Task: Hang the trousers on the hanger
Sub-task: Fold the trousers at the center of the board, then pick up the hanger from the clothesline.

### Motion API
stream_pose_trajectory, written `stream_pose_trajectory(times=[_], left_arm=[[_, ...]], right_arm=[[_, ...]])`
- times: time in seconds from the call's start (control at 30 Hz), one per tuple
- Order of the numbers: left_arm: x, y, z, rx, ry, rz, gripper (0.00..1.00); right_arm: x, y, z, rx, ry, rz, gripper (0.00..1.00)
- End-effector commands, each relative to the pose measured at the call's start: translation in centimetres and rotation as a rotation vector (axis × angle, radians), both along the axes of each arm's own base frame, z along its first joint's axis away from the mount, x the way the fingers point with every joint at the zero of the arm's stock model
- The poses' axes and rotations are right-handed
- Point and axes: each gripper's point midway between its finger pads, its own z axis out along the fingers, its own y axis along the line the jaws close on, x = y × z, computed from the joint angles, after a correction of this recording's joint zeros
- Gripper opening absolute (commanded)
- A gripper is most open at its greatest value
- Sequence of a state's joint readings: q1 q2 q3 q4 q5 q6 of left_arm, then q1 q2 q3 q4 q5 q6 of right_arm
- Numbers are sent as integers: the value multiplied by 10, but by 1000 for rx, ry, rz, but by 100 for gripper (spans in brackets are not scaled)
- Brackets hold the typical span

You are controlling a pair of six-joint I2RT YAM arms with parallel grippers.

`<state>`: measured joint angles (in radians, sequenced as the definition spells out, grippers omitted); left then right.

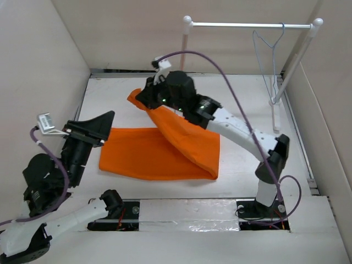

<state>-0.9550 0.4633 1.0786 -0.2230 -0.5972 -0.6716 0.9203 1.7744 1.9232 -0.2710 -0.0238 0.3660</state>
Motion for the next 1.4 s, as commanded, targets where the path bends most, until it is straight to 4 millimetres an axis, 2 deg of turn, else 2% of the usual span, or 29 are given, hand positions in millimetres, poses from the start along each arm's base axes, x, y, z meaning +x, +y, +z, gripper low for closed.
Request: stream_pose_trajectory(times=[0.0,0.03,0.1,0.13,0.23,0.3,0.43,0.47,0.5,0.53,0.57,0.6,0.63,0.67,0.73,0.77,0.83,0.87,0.93,0.97,1.0,1.03,1.07,1.1,1.17,1.2,1.3,1.33,1.37], left_arm=[[-2,34,-8,83,40,115,36],[-4,39,-6,70,36,124,36],[-7,49,-12,50,43,145,37],[-5,46,-22,48,59,148,37],[-4,50,-37,22,81,165,38],[-2,53,-48,19,95,192,38],[5,47,-62,47,115,208,40],[11,38,-73,77,134,206,40],[14,31,-81,93,145,197,41],[18,24,-89,112,157,190,41],[26,10,-111,167,193,184,41],[30,-2,-119,171,202,155,42],[33,-12,-130,192,218,139,42],[40,-26,-159,257,262,124,42],[47,-47,-183,277,288,82,42],[52,-59,-218,347,337,70,42],[56,-78,-242,356,366,24,42],[61,-89,-267,391,403,-1,42],[62,-102,-286,406,430,-38,40],[62,-109,-302,441,453,-59,38],[62,-122,-298,421,428,-112,25],[62,-128,-299,432,417,-140,14],[64,-135,-295,451,384,-164,2],[62,-142,-293,462,369,-191,0],[59,-155,-282,480,329,-214,0],[63,-157,-276,490,299,-209,0],[67,-172,-262,499,250,-246,0],[68,-174,-261,510,243,-250,0],[72,-180,-257,521,237,-254,0]], right_arm=[[-29,59,43,199,-76,84,0],[-43,97,2,158,-33,140,0],[-58,131,-44,109,24,193,19],[-67,154,-86,59,63,247,48],[-92,173,-123,35,128,347,70],[-96,161,-114,57,119,338,70],[-82,107,-105,52,77,245,74],[-81,87,-139,-9,104,216,72],[-83,73,-141,-22,91,201,70],[-81,49,-118,11,58,149,61],[-81,34,-124,-3,55,111,54],[-81,10,-161,-74,82,70,45],[-81,-13,-148,-55,61,11,24],[-79,-29,-157,-72,73,-19,13],[-90,-67,-180,-102,98,-57,0],[-91,-82,-185,-108,107,-83,0],[-95,-118,-200,-145,111,-164,0],[-100,-137,-165,-74,53,-185,0],[-102,-167,-140,-63,-9,-236,0],[-105,-179,-114,-36,-52,-252,0],[-104,-208,-83,-3,-115,-302,0],[-101,-230,-78,-45,-125,-358,0],[-101,-249,-43,-12,-167,-400,0],[-96,-277,-26,-26,-214,-474,0],[-93,-311,-10,-80,-227,-563,0],[-94,-329,16,-56,-265,-612,0],[-84,-380,46,-76,-317,-823,36],[-72,-397,48,-109,-315,-916,66],[-64,-408,50,-139,-322,-974,76]])
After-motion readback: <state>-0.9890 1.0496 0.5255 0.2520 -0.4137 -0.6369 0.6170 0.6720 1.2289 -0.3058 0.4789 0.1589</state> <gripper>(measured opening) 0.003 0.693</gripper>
